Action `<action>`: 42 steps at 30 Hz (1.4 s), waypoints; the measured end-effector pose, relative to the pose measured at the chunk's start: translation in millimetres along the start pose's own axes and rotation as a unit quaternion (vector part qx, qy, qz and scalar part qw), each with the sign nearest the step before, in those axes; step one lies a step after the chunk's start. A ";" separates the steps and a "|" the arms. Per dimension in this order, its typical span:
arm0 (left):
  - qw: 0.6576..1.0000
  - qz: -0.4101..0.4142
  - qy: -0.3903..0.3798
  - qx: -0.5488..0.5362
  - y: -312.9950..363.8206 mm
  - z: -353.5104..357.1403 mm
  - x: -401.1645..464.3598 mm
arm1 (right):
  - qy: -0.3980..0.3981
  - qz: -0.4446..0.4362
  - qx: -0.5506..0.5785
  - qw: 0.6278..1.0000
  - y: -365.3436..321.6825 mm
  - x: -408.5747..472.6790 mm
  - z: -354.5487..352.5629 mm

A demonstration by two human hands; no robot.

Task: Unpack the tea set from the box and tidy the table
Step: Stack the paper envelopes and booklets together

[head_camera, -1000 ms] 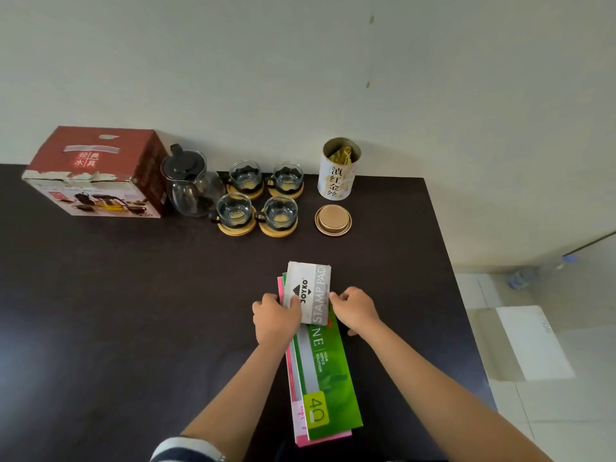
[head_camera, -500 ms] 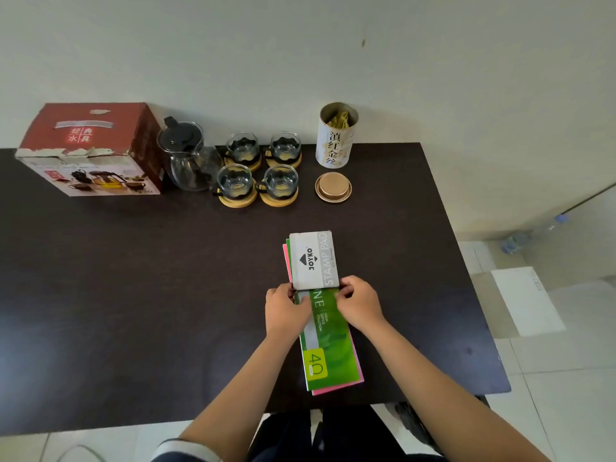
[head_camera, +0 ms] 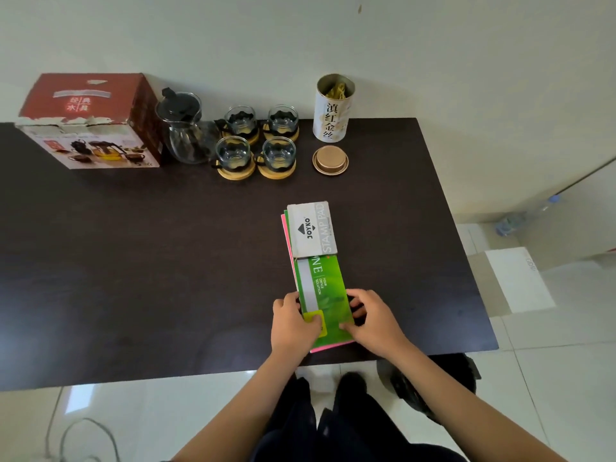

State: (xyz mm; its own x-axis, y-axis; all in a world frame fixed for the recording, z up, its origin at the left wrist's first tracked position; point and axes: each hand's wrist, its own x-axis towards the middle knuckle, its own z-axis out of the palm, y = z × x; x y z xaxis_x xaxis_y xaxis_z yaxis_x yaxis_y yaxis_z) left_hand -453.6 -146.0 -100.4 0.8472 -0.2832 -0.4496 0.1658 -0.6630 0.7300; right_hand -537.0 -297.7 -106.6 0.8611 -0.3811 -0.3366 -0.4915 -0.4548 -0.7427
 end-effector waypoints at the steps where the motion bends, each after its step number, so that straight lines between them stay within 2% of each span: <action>1: 1.000 0.003 0.000 -0.004 -1.0 1.7 -2.6 | -0.010 -0.022 0.012 1.000 2.3 -2.4 -1.4; 4: 1.000 0.022 0.009 -0.011 -0.7 5.9 -12.8 | -0.049 -0.066 0.035 0.996 9.4 -4.9 -7.6; 8: 0.993 0.112 0.014 0.017 -5.1 11.0 -31.5 | -0.099 -0.132 -0.001 0.986 20.1 -6.1 -13.1; 13: 0.977 0.150 -0.013 0.151 -35.0 16.6 -40.3 | -0.066 -0.205 -0.040 0.976 34.6 -9.3 -7.1; 18: 0.966 0.199 0.060 0.151 -54.2 30.3 -48.5 | -0.038 -0.273 -0.094 0.957 50.7 -18.7 -0.8; 22: 0.966 0.203 0.080 0.137 -56.4 36.0 -52.0 | -0.021 -0.289 -0.098 0.952 58.3 -21.6 5.7; 30: 0.950 0.226 0.108 0.187 -55.4 41.8 -51.3 | -0.018 -0.286 -0.065 0.956 62.0 -18.3 8.4; 33: 0.956 0.203 0.106 0.182 -46.5 36.4 -53.2 | -0.034 -0.260 -0.038 0.964 59.7 -16.6 4.7; 35: 0.969 0.163 0.077 0.172 -39.3 25.9 -52.4 | -0.054 -0.217 -0.005 0.975 53.7 -13.8 -1.4; 37: 0.980 0.129 0.013 0.148 -32.0 11.2 -49.6 | -0.067 -0.168 0.032 0.983 43.8 -8.2 -8.5; 39: 0.983 0.118 -0.036 0.134 -24.1 -2.3 -42.4 | -0.029 -0.134 0.050 0.989 32.2 4.2 -14.1; 42: 0.989 0.095 -0.030 0.111 -14.1 -11.7 -22.8 | 0.024 -0.074 0.072 0.994 10.8 34.7 -21.0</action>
State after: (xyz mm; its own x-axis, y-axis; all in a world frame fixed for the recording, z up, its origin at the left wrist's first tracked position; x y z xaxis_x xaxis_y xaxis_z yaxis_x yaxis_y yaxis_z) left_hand -469.4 -122.1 -94.4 0.8202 -0.4525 -0.3500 -0.1136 -0.7285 0.6755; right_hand -515.1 -332.7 -114.1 0.9137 -0.3577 -0.1928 -0.3335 -0.3891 -0.8587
